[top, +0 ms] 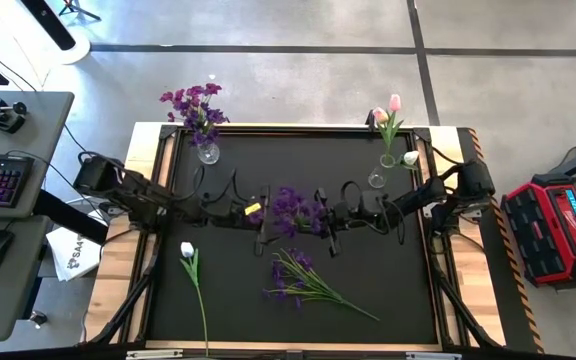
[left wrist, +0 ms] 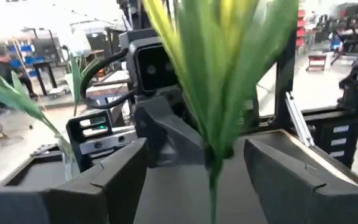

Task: Sort flowers into vase by color
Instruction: Put the top purple flowers into the left transparent vase

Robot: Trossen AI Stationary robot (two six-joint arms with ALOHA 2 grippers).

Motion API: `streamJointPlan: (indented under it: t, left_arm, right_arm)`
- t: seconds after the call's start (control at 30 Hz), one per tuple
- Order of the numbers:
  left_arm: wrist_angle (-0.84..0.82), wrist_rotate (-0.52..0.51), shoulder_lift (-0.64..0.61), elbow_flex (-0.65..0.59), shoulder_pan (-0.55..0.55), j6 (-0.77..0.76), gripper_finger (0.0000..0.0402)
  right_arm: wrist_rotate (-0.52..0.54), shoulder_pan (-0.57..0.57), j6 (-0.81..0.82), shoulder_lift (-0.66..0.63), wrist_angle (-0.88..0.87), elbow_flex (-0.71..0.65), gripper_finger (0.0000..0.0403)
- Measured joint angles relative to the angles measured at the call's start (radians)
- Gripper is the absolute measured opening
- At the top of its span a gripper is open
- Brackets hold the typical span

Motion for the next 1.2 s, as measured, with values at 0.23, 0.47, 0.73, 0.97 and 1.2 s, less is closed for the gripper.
streamJointPlan:
  t: [0.23,0.47,0.73,0.97,1.2]
  left_arm:
    - [-0.001,0.217,0.0,0.039,0.039,-0.039,0.0258]
    - [-0.028,0.223,0.0,0.073,0.039,-0.041,0.0258]
    - [-0.125,0.115,-0.001,0.093,0.039,-0.038,0.0255]
    - [-0.119,0.095,-0.001,0.093,0.039,-0.038,0.0255]
    - [-0.126,0.161,0.021,0.128,0.039,-0.039,0.0255]
  right_arm:
    - [-0.009,0.0,0.024,0.0,-0.025,0.0,0.0001]
    - [-0.001,0.0,0.018,0.0,-0.029,0.001,0.0001]
    - [0.009,0.0,0.002,0.0,-0.033,0.001,0.0001]
    - [0.01,0.0,-0.008,0.0,-0.031,0.001,0.0001]
    - [0.009,0.0,-0.009,-0.001,-0.069,0.026,0.0001]
